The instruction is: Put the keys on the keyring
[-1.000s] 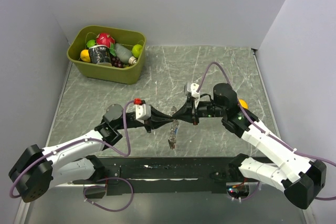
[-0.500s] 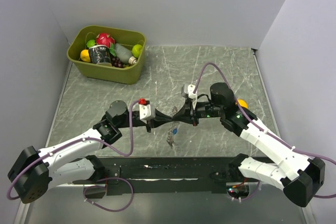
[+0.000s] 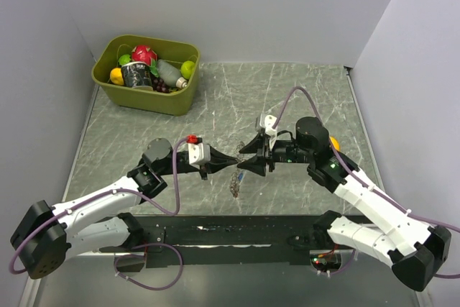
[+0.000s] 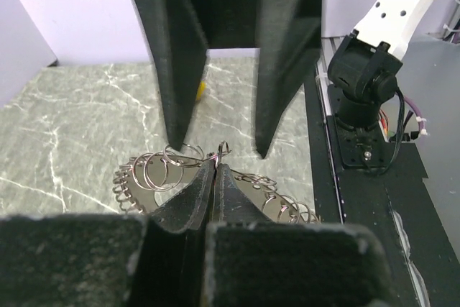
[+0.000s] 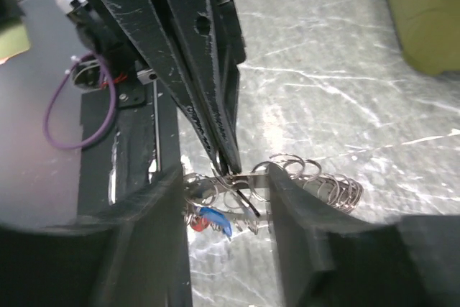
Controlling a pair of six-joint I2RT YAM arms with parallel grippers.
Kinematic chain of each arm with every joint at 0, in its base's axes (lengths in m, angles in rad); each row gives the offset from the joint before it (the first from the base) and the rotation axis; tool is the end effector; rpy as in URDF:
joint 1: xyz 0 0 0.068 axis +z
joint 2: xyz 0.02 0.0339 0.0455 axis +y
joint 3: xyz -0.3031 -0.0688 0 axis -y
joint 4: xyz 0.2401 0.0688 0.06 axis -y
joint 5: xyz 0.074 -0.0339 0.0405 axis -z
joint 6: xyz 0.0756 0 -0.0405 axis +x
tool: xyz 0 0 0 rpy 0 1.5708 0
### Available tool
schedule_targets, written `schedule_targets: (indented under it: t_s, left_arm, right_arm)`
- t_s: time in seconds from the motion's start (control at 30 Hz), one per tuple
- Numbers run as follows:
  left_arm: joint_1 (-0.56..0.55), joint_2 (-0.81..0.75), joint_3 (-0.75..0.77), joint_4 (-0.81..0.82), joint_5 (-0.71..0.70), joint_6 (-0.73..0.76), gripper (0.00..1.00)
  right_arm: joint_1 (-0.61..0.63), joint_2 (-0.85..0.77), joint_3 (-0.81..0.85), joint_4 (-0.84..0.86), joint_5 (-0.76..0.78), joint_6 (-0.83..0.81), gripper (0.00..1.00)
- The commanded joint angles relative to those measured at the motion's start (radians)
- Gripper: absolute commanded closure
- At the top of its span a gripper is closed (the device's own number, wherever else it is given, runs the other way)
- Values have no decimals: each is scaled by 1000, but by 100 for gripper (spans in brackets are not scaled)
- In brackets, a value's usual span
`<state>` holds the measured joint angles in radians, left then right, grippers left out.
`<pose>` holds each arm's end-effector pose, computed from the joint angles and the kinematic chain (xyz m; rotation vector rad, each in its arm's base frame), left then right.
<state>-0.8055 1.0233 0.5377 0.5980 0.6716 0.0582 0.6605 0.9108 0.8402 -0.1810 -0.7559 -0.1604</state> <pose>0.1288 -0.2020 0.3282 1.1393 1.0971 -1.0806 0.1284 0.1654 0.3637 -1.2211 1.4231 1.0333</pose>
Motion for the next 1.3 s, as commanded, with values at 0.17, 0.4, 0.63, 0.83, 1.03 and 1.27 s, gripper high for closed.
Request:
schedule_targets:
  t_s: [0.17, 0.4, 0.63, 0.83, 1.03, 1.27]
  left_arm:
    - [-6, -63, -28, 124, -18, -23, 99]
    - [-6, -81, -38, 137, -35, -26, 99]
    - [-6, -81, -44, 141, -30, -28, 99]
    - [-6, -80, -45, 138, -49, -24, 99]
    - [-6, -48, -30, 160, -72, -34, 99]
    - [-6, 85, 4, 235, -76, -101, 99]
  right_arm:
    - [2, -81, -30, 98, 66, 38, 21]
    - [1, -136, -52, 115, 105, 56, 7]
    - [2, -161, -67, 126, 127, 62, 0]
    - [1, -162, -75, 132, 147, 70, 0]
    - [1, -171, -90, 140, 165, 75, 0]
    - [2, -213, -125, 141, 225, 73, 0]
